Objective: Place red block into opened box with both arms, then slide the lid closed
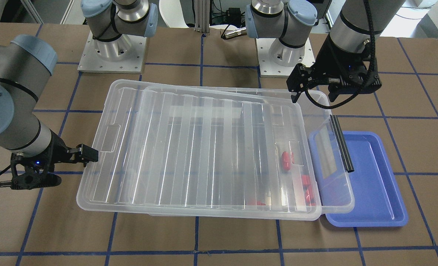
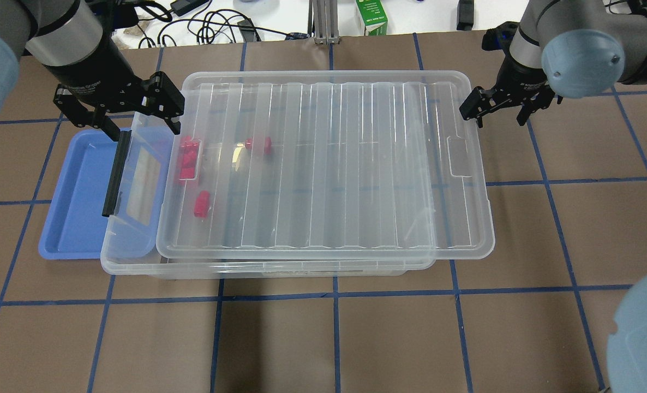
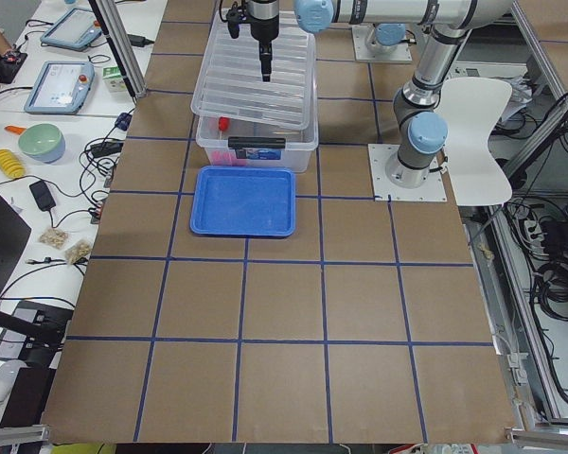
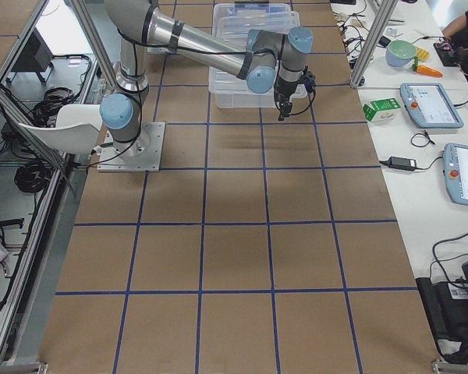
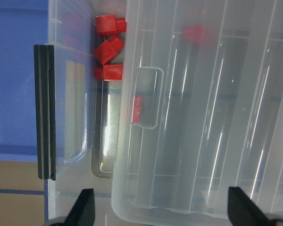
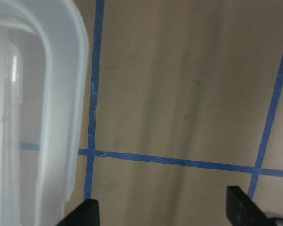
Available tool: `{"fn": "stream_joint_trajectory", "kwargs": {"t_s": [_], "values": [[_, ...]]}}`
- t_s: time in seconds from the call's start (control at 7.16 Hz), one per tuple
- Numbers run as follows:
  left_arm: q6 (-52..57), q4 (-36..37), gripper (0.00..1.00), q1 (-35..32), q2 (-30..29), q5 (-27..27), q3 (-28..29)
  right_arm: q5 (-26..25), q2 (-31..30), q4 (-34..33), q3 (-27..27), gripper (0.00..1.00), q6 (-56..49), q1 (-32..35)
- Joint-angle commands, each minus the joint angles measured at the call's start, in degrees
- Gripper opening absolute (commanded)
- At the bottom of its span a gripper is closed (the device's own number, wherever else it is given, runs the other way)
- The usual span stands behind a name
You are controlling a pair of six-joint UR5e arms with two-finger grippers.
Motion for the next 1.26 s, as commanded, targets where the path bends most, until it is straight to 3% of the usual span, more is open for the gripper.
{"fn": "stream_joint_trajectory", "kwargs": {"t_s": [0.0,1.12], "values": [[0.00,0.00,1.00,0.06,0.16,0.06,0.13,0.03,0.00,0.00,0.00,1.00,0.01,0.50],[0.00,0.00,1.00,-0.03,0.24,-0.03,-0.13,1.53,0.09,0.00,-0.35,1.00,1.76,2.52]]}}
